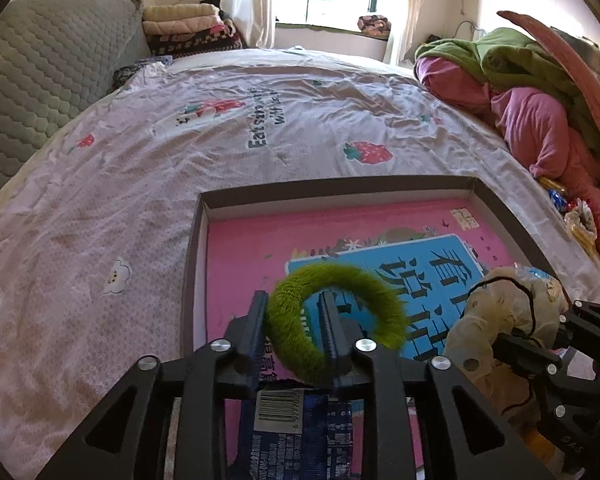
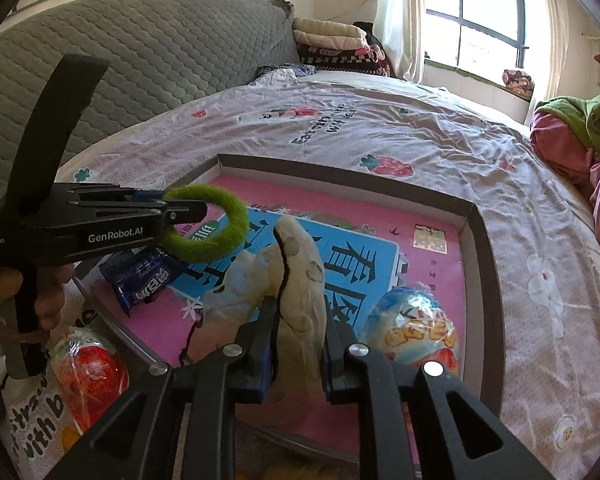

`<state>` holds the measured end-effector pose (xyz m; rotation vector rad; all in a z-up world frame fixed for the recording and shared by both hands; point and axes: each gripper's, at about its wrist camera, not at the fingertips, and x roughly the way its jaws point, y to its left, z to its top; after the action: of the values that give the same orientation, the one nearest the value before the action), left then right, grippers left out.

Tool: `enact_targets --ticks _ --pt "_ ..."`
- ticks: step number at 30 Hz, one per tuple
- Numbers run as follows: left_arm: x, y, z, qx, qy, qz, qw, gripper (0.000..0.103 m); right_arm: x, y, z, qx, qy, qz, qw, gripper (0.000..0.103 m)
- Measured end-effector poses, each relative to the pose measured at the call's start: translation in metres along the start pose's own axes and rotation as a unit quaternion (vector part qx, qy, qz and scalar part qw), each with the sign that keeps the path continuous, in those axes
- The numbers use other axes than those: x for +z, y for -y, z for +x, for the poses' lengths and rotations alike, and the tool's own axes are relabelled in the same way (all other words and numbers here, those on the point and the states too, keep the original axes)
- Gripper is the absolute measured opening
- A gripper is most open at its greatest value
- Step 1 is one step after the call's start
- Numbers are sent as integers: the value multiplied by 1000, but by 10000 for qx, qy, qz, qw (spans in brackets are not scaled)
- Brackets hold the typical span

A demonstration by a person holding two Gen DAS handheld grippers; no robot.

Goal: Organize objects
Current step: 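Lower the green ring onto the pink book with left tool while right tool lowers the plush toy beside it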

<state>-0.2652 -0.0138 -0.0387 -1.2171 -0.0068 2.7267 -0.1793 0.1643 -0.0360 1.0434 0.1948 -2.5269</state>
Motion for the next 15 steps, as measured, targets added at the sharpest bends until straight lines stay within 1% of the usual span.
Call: enact_targets --ticks 3,10,11,12,13,15 --pt "-1 1 0 10 -16 26 10000 37 0 1 0 5 -12 14 10000 19" --pt "-1 1 1 -21 -67 -19 10000 41 1 -1 0 -23 -46 11 10000 23" --pt "-1 0 1 -34 -71 -30 10000 43 1 -1 0 -32 -47 11 10000 24" --pt "-1 0 2 -47 -83 -49 9999 48 1 -1 1 -30 -52 9 10000 25" --pt "-1 -1 1 -63 -81 -78 9999 51 1 -1 0 -41 -46 9 10000 25" --pt "0 -3 -1 -99 -35 -135 9999 52 1 -1 0 -90 -29 9 10000 26"
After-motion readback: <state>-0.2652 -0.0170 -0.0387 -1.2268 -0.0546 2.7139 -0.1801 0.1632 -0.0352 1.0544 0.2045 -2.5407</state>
